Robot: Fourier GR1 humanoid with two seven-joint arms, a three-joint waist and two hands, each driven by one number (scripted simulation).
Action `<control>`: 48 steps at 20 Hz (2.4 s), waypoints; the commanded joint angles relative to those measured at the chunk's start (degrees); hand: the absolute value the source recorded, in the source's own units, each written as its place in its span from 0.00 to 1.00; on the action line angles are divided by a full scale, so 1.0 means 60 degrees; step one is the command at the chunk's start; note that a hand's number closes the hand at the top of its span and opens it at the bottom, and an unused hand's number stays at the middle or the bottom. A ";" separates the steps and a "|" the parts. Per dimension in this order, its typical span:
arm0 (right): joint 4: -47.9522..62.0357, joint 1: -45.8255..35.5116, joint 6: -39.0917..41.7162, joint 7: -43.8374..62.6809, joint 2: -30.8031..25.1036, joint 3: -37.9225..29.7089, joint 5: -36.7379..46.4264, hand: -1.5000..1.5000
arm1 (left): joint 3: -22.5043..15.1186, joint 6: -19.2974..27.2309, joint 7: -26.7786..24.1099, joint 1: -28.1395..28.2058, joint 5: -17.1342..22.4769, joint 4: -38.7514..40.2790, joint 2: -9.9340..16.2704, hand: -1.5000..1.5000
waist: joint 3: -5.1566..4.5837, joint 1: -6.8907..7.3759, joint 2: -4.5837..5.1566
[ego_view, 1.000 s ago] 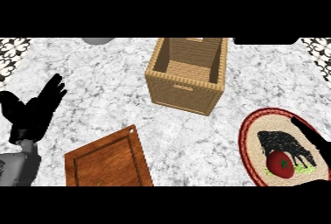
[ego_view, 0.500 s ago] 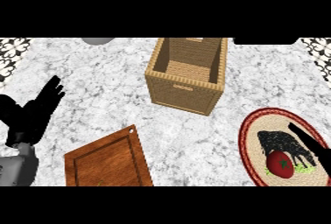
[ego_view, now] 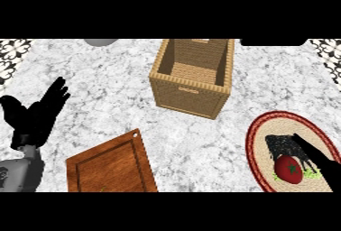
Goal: Pick the tomato from the placemat and place it in the basket
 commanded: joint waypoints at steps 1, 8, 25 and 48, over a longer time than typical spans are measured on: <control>0.0674 -0.0500 -0.0275 0.0009 -0.0117 -0.0079 0.0307 0.00 | 0.0062 -0.0044 0.0225 0.0061 -0.0014 -0.0267 -0.0192 0.50 | 0.0001 0.0017 0.0002; 0.1291 -0.0880 -0.0857 -0.0082 -0.0256 0.0979 0.1692 1.00 | 0.0536 -0.0545 -0.0374 -0.0274 0.0146 0.0747 0.0215 0.50 | 0.0001 0.0033 0.0011; 0.0047 -0.1186 -0.1808 0.3689 0.2377 0.6734 0.3427 1.00 | -0.0066 -0.0269 0.0083 -0.0477 -0.0304 0.0138 -0.0362 0.50 | -0.0022 0.0727 0.0083; -0.1897 -0.3672 -0.8695 1.0513 0.2372 1.2409 0.2814 1.00 | 0.0011 -0.0148 0.0237 -0.0470 -0.0426 0.0179 -0.0251 0.50 | -0.0047 0.0230 -0.0195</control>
